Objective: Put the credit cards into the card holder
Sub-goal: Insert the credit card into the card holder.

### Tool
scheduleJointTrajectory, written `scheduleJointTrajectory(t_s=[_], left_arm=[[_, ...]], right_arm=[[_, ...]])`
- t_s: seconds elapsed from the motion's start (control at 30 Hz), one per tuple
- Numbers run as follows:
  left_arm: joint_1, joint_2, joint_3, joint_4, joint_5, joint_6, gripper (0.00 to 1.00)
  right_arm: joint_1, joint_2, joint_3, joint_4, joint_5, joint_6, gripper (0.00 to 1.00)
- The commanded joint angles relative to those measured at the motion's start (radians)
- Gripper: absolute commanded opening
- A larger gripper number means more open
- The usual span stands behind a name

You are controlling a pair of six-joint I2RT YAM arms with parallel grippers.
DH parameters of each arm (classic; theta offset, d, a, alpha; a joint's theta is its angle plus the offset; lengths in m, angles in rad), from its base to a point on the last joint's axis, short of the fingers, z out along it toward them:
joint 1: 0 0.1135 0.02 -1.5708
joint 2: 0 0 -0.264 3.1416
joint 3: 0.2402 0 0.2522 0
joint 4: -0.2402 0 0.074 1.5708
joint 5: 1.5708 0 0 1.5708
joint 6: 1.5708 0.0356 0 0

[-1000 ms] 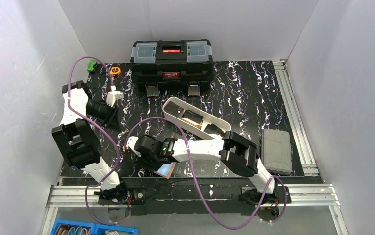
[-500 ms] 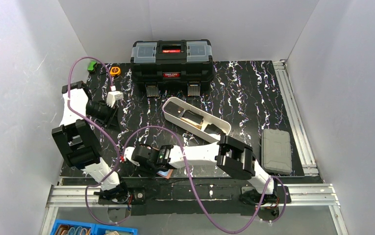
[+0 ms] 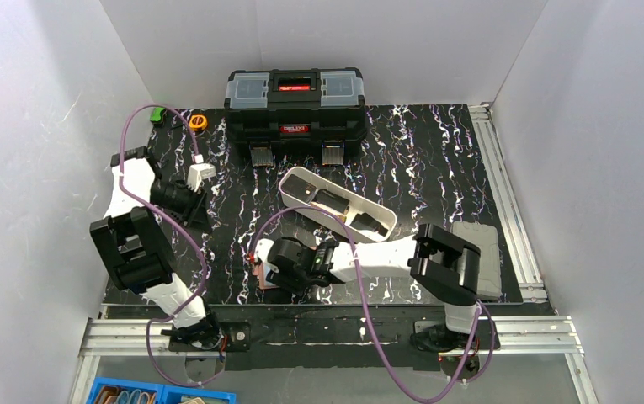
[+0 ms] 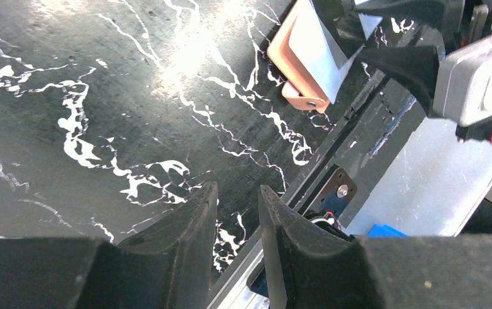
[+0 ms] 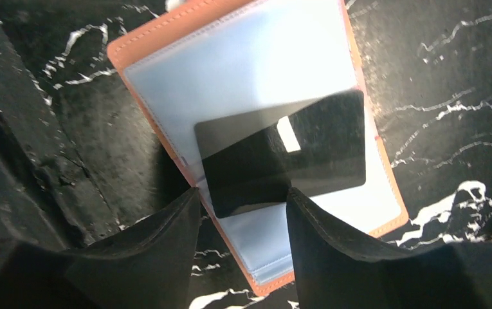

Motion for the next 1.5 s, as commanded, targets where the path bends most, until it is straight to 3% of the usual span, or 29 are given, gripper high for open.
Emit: scheduleJointTrajectory(t_s=[0.0, 0.23, 0.27, 0.3, 0.43, 0.9, 1.1, 1.47], left_arm=[[-0.040, -0.050, -0.061, -0.023, 0.066, 0.077, 0.29], [-0.227, -0.075, -0.162, 0.053, 0.051, 0.069, 0.29], [-0.244, -0.064, -0.161, 0.053, 0.050, 0.068, 0.29], [-0.253, -0.043, -0.160, 0.050, 0.052, 0.067, 0.29], [-0.272, 0.002, -0.178, 0.057, 0.050, 0.060, 0.28], [-0.431, 0.025, -0.308, 0.348, -0.083, -0.117, 0.23], [-0.437, 0.035, -0.313, 0.405, -0.066, -0.150, 0.21], [-0.442, -0.004, -0.414, 0.467, -0.026, -0.092, 0.21]], right_arm=[[-0.015, -0.029, -0.043, 0.003, 0.006, 0.017, 0.58], [-0.064, 0.026, 0.041, -0.042, 0.037, 0.082, 0.58], [-0.071, 0.029, 0.052, -0.047, 0.040, 0.089, 0.63], [-0.074, 0.032, 0.064, -0.052, 0.047, 0.095, 0.58], [-0.075, 0.032, 0.119, -0.091, 0.043, 0.131, 0.59], [-0.112, -0.202, -0.016, -0.027, -0.021, 0.250, 0.62], [-0.221, -0.234, -0.088, 0.028, -0.138, 0.410, 0.47], [-0.267, -0.187, -0.132, 0.166, -0.290, 0.557, 0.45]])
